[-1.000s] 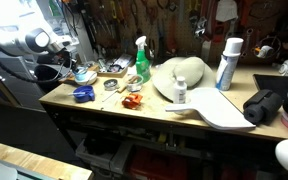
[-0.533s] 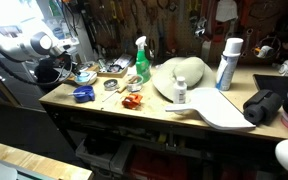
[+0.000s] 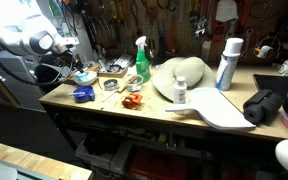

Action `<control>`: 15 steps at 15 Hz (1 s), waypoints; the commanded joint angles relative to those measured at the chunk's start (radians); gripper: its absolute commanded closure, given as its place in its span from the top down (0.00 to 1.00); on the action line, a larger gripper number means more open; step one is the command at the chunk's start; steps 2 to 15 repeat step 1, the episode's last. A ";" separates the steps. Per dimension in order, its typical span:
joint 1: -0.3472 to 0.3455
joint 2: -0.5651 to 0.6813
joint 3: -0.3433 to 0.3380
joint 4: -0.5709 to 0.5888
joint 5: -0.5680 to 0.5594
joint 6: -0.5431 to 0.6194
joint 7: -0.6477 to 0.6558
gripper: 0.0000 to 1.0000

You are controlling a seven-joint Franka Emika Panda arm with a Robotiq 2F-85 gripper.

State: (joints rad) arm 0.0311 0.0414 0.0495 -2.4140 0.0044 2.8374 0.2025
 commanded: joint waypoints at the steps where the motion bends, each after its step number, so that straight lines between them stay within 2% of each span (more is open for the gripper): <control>1: 0.006 0.000 -0.005 0.002 0.012 -0.002 -0.007 0.92; 15: 0.006 0.000 -0.005 0.002 0.012 -0.002 -0.007 0.92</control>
